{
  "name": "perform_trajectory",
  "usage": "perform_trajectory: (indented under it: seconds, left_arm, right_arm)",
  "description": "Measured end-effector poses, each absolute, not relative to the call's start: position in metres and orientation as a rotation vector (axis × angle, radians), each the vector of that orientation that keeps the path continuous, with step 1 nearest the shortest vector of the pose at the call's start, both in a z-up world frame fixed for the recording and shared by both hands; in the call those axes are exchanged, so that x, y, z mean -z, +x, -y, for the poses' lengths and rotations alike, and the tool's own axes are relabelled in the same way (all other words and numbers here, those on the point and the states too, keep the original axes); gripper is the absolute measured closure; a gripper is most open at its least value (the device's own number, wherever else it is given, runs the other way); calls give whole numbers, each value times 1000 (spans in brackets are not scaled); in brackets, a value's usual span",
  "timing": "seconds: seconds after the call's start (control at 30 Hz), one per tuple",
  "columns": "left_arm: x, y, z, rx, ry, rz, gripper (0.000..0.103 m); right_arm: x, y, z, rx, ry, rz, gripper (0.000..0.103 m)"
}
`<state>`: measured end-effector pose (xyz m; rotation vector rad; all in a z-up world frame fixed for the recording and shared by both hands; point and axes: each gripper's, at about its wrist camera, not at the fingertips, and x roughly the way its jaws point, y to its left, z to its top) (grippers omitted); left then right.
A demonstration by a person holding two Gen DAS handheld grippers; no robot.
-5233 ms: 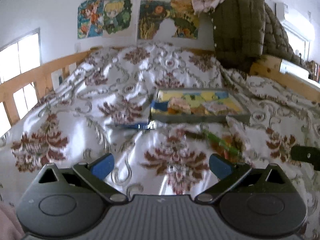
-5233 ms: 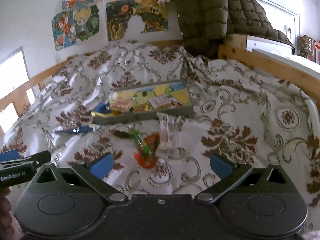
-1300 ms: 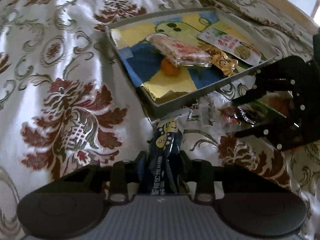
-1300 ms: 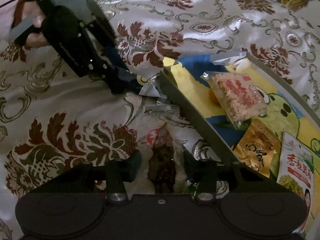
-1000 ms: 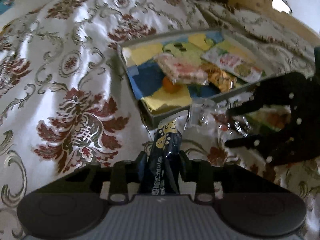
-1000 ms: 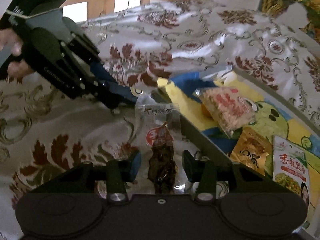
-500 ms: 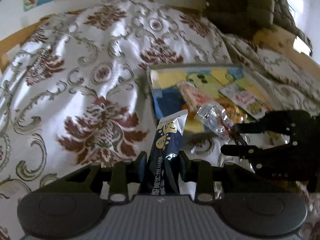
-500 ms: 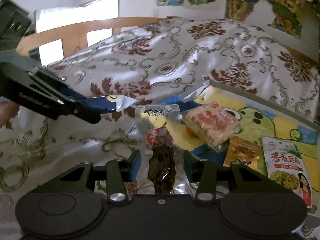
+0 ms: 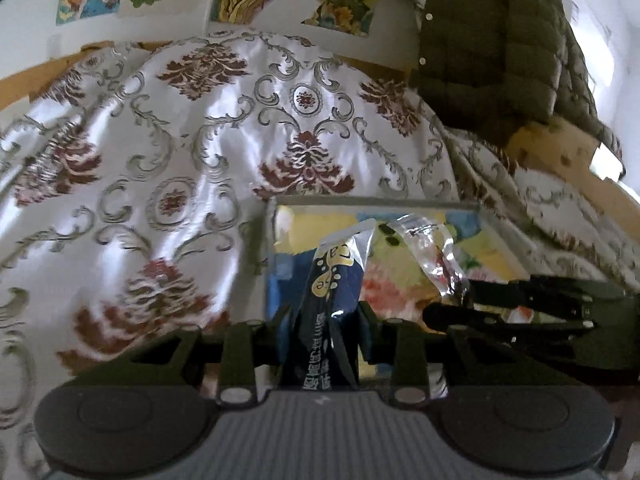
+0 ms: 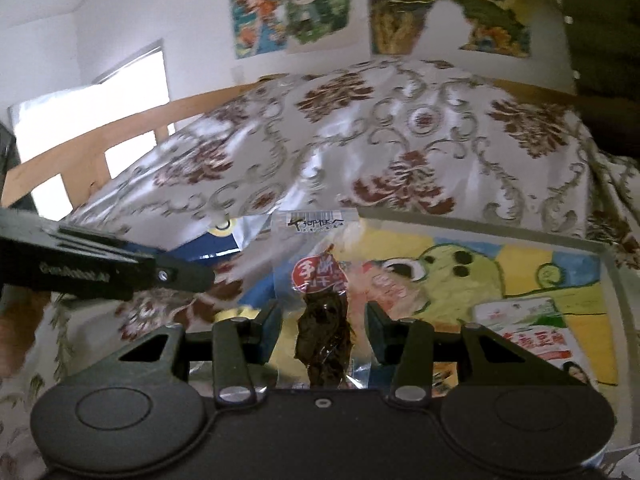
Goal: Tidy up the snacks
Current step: 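Carry the blue stick packet and jerky packet into the frog tray and open both tools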
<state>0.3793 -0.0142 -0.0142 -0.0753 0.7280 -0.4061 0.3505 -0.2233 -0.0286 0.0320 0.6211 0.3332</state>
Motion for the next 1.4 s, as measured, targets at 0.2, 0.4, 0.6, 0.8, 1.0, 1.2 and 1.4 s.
perform_trajectory:
  seconds: [0.2, 0.4, 0.6, 0.8, 1.0, 1.2, 1.4]
  left_arm:
    - [26, 413, 48, 418, -142, -721, 66]
    - [43, 436, 85, 424, -154, -747, 66]
    - [59, 449, 111, 400, -140, -773, 66]
    - [66, 455, 123, 382, -124, -804, 66]
    - [68, 454, 130, 355, -108, -811, 65]
    - [67, 454, 136, 335, -101, -816, 63]
    - [64, 450, 139, 329, -102, -813, 53]
  right_arm:
    - [33, 375, 252, -235, 86, -648, 56]
    - [49, 401, 288, -140, 164, -712, 56]
    - [59, 414, 310, -73, 166, -737, 56]
    - [68, 419, 323, -26, 163, -761, 55]
    - [78, 415, 330, -10, 203, -772, 55]
    - [80, 415, 327, -8, 179, -768, 54]
    - [80, 412, 326, -6, 163, -763, 47]
